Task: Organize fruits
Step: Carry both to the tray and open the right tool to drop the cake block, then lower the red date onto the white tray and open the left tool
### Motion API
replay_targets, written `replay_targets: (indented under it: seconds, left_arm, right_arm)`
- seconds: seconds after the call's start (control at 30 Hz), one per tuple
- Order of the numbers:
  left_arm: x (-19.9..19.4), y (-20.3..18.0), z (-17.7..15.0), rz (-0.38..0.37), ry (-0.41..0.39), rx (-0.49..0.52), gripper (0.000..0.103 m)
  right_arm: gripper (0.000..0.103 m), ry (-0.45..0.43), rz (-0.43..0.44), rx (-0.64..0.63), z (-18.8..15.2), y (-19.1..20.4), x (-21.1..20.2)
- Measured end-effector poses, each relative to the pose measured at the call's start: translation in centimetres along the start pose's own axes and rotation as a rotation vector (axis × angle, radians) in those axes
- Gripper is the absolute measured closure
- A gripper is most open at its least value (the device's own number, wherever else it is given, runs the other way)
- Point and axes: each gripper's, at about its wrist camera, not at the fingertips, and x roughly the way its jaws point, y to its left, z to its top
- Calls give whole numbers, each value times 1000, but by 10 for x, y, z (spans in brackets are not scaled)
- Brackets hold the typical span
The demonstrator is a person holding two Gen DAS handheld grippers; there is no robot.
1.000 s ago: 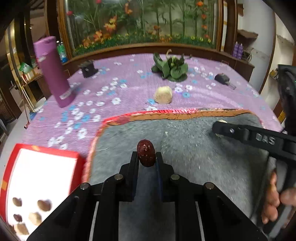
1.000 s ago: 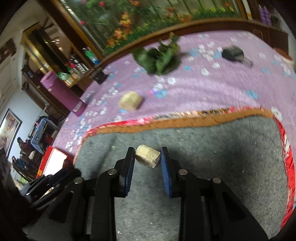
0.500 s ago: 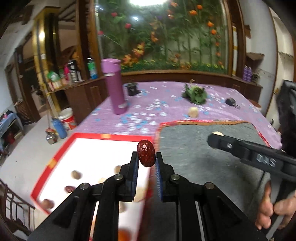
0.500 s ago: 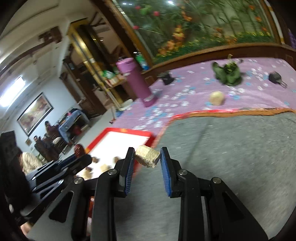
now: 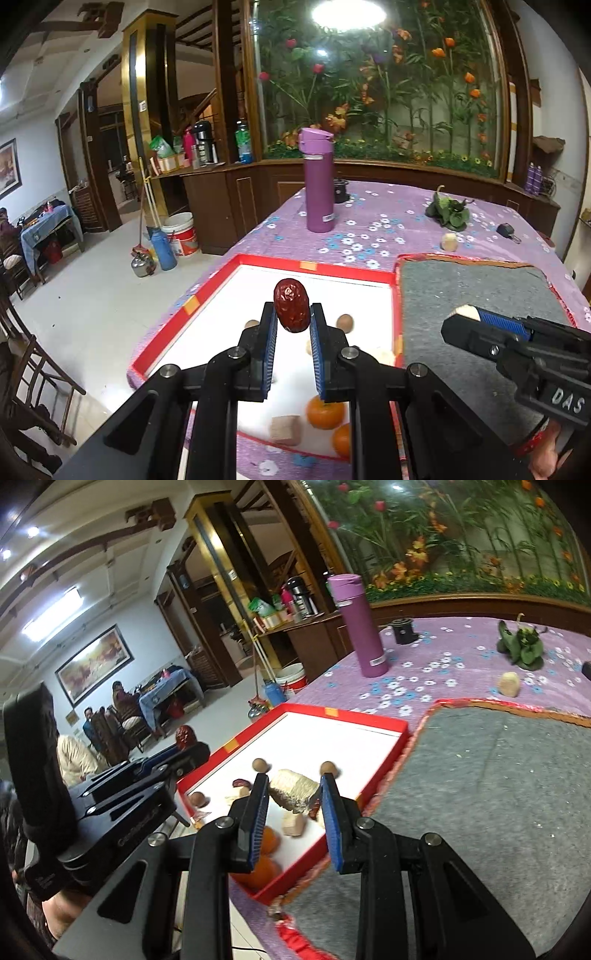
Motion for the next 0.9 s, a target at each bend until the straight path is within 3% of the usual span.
replay_targets:
  seconds: [0.9]
  left_arm:
    - [16, 29, -8, 50, 23, -42, 87]
  right_arm:
    - [73, 44, 31, -26, -1, 27, 35]
